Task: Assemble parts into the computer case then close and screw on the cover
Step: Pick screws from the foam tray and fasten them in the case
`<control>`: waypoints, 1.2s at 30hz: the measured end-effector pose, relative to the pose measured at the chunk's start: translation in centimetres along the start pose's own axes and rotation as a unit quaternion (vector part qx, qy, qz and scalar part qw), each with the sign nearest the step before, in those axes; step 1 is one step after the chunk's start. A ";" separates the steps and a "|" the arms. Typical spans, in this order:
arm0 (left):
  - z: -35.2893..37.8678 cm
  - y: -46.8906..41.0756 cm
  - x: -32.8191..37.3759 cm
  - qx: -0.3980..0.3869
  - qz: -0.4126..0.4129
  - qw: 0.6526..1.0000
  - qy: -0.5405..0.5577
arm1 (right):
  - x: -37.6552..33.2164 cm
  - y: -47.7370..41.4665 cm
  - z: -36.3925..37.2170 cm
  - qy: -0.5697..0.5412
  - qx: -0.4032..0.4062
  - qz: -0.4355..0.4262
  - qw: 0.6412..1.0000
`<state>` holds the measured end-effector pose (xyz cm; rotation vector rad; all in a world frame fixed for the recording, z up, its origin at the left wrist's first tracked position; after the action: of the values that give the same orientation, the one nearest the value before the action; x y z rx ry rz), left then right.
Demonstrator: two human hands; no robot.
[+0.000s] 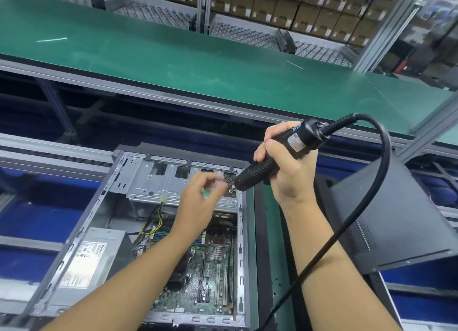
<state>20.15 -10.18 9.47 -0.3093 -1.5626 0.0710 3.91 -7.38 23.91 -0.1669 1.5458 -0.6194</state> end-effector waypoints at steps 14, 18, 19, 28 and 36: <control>4.6 5.3 -11.7 0.089 -0.488 0.823 0.277 | 4.6 -1.7 -1.5 0.034 -0.001 0.055 0.998; 5.1 5.1 -12.5 0.159 -0.471 0.806 0.320 | 5.3 -1.8 -1.5 0.039 -0.019 0.042 0.998; 5.2 5.0 -12.6 0.160 -0.471 0.799 0.339 | 5.5 -1.9 -1.5 0.042 -0.022 0.040 0.998; 5.5 4.7 -13.0 0.170 -0.455 0.788 0.379 | 7.0 -2.0 -1.1 0.058 -0.035 0.045 0.997; 5.4 4.7 -12.7 0.182 -0.447 0.793 0.371 | 8.3 -1.8 -0.5 0.072 -0.052 0.071 0.993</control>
<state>15.35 -7.88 -4.15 0.6706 -0.7425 -0.4445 2.18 -12.61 17.43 -0.0913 1.7147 -0.4455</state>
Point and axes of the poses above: each hand's wrist, its own y-axis away from the middle knuckle, its own z-axis out of the palm, x = y × z, the point moved 6 cm from there along -y, towards the middle knuckle, and after that the axes turned 11 degrees about y, right-handed, at the moved point
